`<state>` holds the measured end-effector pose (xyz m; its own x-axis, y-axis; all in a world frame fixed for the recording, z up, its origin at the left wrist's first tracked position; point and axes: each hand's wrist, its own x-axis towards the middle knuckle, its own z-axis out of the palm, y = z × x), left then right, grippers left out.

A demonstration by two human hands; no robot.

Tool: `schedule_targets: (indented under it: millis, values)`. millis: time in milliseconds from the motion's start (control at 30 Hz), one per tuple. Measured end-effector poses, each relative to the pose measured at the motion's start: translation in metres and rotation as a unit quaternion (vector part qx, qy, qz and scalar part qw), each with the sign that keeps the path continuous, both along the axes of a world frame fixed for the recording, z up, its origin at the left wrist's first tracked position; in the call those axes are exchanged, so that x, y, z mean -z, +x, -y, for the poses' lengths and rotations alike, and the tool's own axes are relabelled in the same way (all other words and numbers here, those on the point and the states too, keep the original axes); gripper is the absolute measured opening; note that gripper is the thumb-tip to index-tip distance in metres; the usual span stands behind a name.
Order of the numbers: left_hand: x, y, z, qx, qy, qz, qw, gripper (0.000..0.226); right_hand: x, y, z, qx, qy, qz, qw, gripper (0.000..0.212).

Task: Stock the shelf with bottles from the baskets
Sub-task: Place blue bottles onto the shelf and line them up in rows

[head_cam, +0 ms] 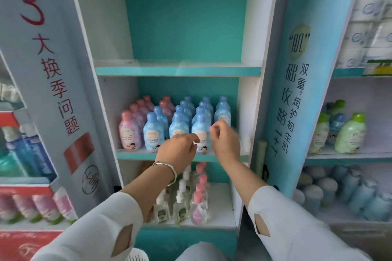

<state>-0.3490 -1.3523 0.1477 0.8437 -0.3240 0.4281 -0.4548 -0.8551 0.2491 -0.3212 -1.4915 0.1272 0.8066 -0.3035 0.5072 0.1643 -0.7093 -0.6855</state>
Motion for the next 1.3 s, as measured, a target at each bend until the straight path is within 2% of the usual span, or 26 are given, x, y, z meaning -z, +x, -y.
schedule_targets:
  millis: [100, 200, 367, 500, 767, 1067, 1200, 1300]
  values:
    - [0.009, -0.024, -0.033, -0.046, 0.003, -0.009, 0.999, 0.024, 0.000, -0.027, -0.032, -0.074, -0.080, -0.016, 0.994, 0.030]
    - [0.025, -0.044, -0.075, -0.101, 0.018, -0.049, 0.994, 0.021, 0.008, -0.042, -0.070, -0.182, -0.135, -0.095, 0.969, 0.033]
    - [0.074, -0.071, -0.151, -0.182, 0.026, -0.147, 0.972, 0.020, 0.045, -0.052, -0.137, -0.348, -0.205, -0.302, 0.864, 0.026]
    - [0.124, -0.078, -0.199, -0.231, 0.026, -0.222, 0.947, 0.021, 0.092, -0.048, -0.181, -0.390, -0.246, -0.382, 0.801, 0.030]
    - [0.205, -0.074, -0.241, -0.256, 0.009, -0.286, 0.923, 0.023, 0.147, -0.030, -0.223, -0.417, -0.315, -0.406, 0.750, 0.030]
    - [0.290, -0.054, -0.218, -0.200, -0.026, -0.389, 0.899, 0.023, 0.187, -0.003, -0.235, -0.452, -0.383, -0.432, 0.680, 0.029]
    - [0.333, -0.043, -0.193, -0.177, -0.046, -0.429, 0.884, 0.023, 0.203, 0.019, -0.238, -0.456, -0.408, -0.427, 0.666, 0.029]
    - [0.366, -0.035, -0.183, -0.172, -0.064, -0.472, 0.862, 0.026, 0.221, 0.037, -0.242, -0.458, -0.399, -0.426, 0.671, 0.026]
